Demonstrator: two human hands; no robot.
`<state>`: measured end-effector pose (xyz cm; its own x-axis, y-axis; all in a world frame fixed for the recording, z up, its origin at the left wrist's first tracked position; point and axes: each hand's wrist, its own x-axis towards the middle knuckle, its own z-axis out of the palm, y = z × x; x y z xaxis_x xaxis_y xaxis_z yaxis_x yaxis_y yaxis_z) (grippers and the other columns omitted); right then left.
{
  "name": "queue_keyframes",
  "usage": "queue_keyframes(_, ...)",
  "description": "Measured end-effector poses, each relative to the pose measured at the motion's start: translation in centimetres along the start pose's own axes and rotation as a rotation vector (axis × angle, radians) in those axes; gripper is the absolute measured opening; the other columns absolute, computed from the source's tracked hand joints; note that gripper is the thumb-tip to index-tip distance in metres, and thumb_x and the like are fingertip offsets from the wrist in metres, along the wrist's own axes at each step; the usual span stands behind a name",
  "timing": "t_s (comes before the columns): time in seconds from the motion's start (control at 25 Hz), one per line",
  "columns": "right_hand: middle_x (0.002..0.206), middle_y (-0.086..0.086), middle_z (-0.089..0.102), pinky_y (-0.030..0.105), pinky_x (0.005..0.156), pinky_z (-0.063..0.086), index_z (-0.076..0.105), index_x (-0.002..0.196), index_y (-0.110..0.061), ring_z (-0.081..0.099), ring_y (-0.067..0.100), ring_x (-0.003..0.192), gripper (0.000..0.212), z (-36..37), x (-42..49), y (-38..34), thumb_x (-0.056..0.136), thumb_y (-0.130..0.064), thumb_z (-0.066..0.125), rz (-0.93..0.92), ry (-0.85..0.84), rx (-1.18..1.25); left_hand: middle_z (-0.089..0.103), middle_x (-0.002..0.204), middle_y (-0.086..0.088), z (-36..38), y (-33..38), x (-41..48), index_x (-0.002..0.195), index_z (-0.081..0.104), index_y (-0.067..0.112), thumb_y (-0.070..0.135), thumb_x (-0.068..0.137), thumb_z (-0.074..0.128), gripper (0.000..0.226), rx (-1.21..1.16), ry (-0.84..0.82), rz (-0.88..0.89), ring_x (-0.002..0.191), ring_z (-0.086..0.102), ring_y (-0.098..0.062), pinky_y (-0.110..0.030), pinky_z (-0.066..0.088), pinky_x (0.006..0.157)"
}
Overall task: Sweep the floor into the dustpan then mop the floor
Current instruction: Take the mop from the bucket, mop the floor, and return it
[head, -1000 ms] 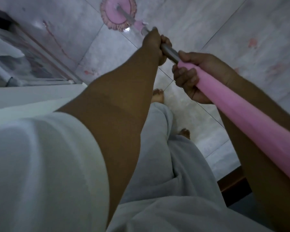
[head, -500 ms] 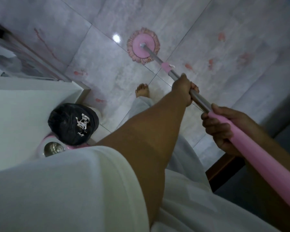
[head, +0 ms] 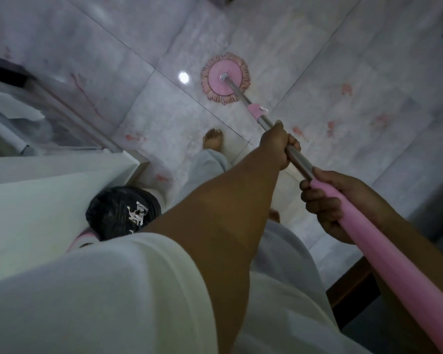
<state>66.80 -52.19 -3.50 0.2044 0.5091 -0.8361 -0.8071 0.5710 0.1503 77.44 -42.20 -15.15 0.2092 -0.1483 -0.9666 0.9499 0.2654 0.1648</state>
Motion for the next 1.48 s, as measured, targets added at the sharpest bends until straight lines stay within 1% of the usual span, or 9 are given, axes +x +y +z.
queue_keyframes(0.2, 0.059, -0.006, 0.048, 0.012, 0.032, 0.039, 0.056, 0.085, -0.011, 0.044, 0.002, 0.037, 0.023, 10.6, 9.4, -10.8, 0.086, -0.034, 0.056, 0.01, -0.102, -0.068, 0.033, 0.051, 0.0, -2.7, 17.1, 5.7, 0.08, 0.04, 0.015, 0.036, 0.103, 0.042, 0.031, -0.103, 0.037, 0.075, 0.038, 0.033, -0.013, -0.016, 0.037, 0.035)
queue_keyframes(0.4, 0.058, -0.007, 0.05, 0.007, 0.037, 0.038, 0.053, 0.083, -0.013, 0.047, 0.001, 0.039, 0.027, 21.5, 18.9, -20.0, 0.09, -0.039, 0.049, 0.013, -0.186, -0.122, 0.035, 0.051, 0.0, -6.3, 33.3, 10.4, 0.077, 0.04, 0.012, 0.033, 0.103, 0.043, 0.033, -0.163, 0.09, 0.167, 0.038, 0.035, -0.012, -0.013, 0.037, 0.033)
queue_keyframes(0.48, 0.058, -0.008, 0.049, 0.007, 0.037, 0.039, 0.054, 0.081, -0.012, 0.047, 0.001, 0.039, 0.027, 25.4, 21.4, -22.4, 0.088, -0.038, 0.052, 0.007, -0.173, -0.152, 0.037, 0.047, 0.0, -7.8, 38.1, 11.4, 0.074, 0.041, 0.011, 0.032, 0.101, 0.047, 0.035, -0.178, 0.102, 0.182, 0.034, 0.037, -0.011, -0.013, 0.038, 0.034)
queue_keyframes(0.6, 0.058, -0.008, 0.047, 0.006, 0.037, 0.036, 0.052, 0.078, -0.012, 0.044, 0.001, 0.038, 0.025, 29.4, 24.0, -23.7, 0.089, -0.034, 0.053, -0.005, -0.125, -0.179, 0.04, 0.038, 0.0, -10.1, 42.1, 12.0, 0.072, 0.043, 0.01, 0.03, 0.1, 0.049, 0.036, -0.221, 0.106, 0.188, 0.028, 0.039, -0.01, -0.012, 0.039, 0.035)
queue_keyframes(0.72, 0.058, -0.008, 0.045, 0.007, 0.036, 0.034, 0.05, 0.077, -0.012, 0.041, 0.001, 0.037, 0.027, 30.5, 24.8, -22.8, 0.093, -0.034, 0.05, -0.002, -0.102, -0.171, 0.039, 0.037, 0.001, -11.4, 42.5, 11.6, 0.073, 0.044, 0.01, 0.031, 0.1, 0.05, 0.035, -0.249, 0.101, 0.196, 0.028, 0.038, -0.009, -0.012, 0.038, 0.035)
queue_keyframes(0.88, 0.056, -0.008, 0.047, 0.007, 0.036, 0.035, 0.053, 0.078, -0.012, 0.044, 0.001, 0.037, 0.03, 29.2, 23.3, -20.7, 0.092, -0.038, 0.05, 0.038, -0.125, -0.171, 0.039, 0.045, 0.0, -11.7, 39.9, 10.4, 0.074, 0.043, 0.01, 0.031, 0.101, 0.048, 0.035, -0.228, 0.125, 0.194, 0.027, 0.038, -0.009, -0.012, 0.037, 0.034)
queue_keyframes(1.28, 0.056, -0.005, 0.046, 0.012, 0.031, 0.037, 0.056, 0.08, -0.009, 0.044, 0.002, 0.036, 0.027, 22.2, 12.1, -9.7, 0.085, -0.035, 0.056, 0.15, -0.044, -0.15, 0.033, 0.055, 0.002, -11.4, 23.3, 1.8, 0.079, 0.041, 0.016, 0.033, 0.102, 0.043, 0.03, -0.319, 0.131, 0.066, 0.028, 0.031, -0.008, -0.012, 0.031, 0.032)
queue_keyframes(1.4, 0.056, -0.004, 0.048, 0.015, 0.03, 0.039, 0.058, 0.081, -0.007, 0.045, 0.003, 0.035, 0.029, 20.7, 10.2, -9.0, 0.085, -0.035, 0.058, 0.169, -0.039, -0.128, 0.034, 0.053, 0.002, -10.9, 21.1, 0.4, 0.078, 0.043, 0.015, 0.034, 0.102, 0.045, 0.03, -0.32, 0.145, 0.011, 0.032, 0.033, -0.009, -0.012, 0.033, 0.033)
queue_keyframes(1.48, 0.057, -0.003, 0.049, 0.016, 0.03, 0.039, 0.058, 0.082, -0.007, 0.045, 0.004, 0.036, 0.028, 20.5, 10.6, -9.5, 0.083, -0.033, 0.067, 0.182, -0.058, -0.119, 0.035, 0.05, 0.002, -11.0, 21.5, 0.8, 0.076, 0.043, 0.014, 0.036, 0.101, 0.045, 0.034, -0.32, 0.14, -0.009, 0.03, 0.033, -0.009, -0.013, 0.035, 0.034)
